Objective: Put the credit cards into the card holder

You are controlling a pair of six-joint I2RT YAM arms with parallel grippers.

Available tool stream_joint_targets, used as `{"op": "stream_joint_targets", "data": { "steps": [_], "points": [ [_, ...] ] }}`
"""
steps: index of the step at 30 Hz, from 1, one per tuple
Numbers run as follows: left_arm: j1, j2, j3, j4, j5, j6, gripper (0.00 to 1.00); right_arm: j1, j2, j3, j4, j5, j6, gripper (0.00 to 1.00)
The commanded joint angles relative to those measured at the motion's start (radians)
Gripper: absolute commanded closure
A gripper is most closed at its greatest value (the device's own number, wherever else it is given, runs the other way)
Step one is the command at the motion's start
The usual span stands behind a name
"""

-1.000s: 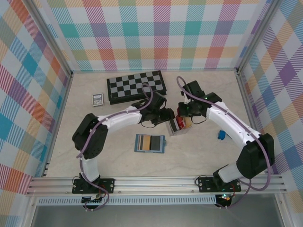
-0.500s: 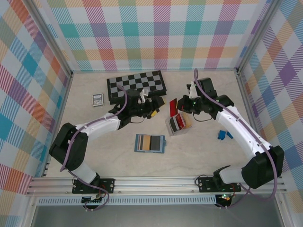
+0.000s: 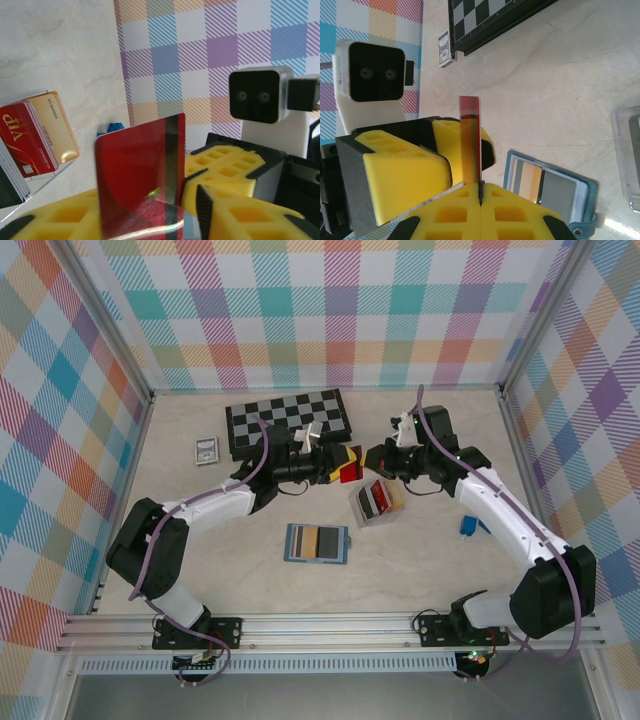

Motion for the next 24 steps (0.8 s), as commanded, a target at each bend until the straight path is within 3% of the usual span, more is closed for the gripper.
{"op": "stream_joint_targets", "data": {
  "steps": [1, 5, 9, 12, 16, 19, 20, 21, 23, 24],
  "points": [
    [0.011, -0.032, -0.015, 0.038, 0.021, 0.012, 0.75, -0.012, -0.013, -0.031, 0.059, -0.043, 0.035, 1.00],
    [0.010, -0.036, -0.019, 0.047, 0.025, 0.008, 0.99, -0.019, -0.017, -0.048, 0.105, -0.112, 0.046, 0.97],
    [0.011, -0.037, -0.026, 0.096, 0.040, -0.024, 1.00, -0.021, 0.005, -0.040, 0.124, -0.178, 0.051, 0.83],
    [0.010, -0.036, -0.029, 0.126, 0.059, -0.042, 1.00, -0.023, 0.019, -0.042, 0.154, -0.211, 0.053, 0.80],
    [0.011, -0.039, -0.046, 0.189, 0.061, -0.086, 1.00, -0.027, 0.036, -0.039, 0.181, -0.238, 0.067, 0.82],
    [0.012, -0.045, -0.051, 0.182, 0.051, -0.089, 1.00, -0.029, 0.033, -0.048, 0.209, -0.257, 0.072, 0.92],
    [0.013, -0.047, -0.054, 0.168, 0.049, -0.085, 0.99, -0.029, 0.028, -0.053, 0.220, -0.265, 0.076, 0.94],
    [0.018, -0.053, -0.054, 0.128, 0.044, -0.071, 0.89, -0.032, 0.023, -0.059, 0.218, -0.261, 0.075, 0.97],
    [0.026, -0.083, -0.066, 0.019, 0.017, -0.018, 0.78, -0.032, 0.010, -0.058, 0.157, -0.207, 0.043, 0.98],
    [0.030, -0.108, -0.065, -0.102, -0.019, 0.046, 0.63, -0.031, 0.002, -0.058, 0.109, -0.170, 0.015, 0.99]
  ]
}}
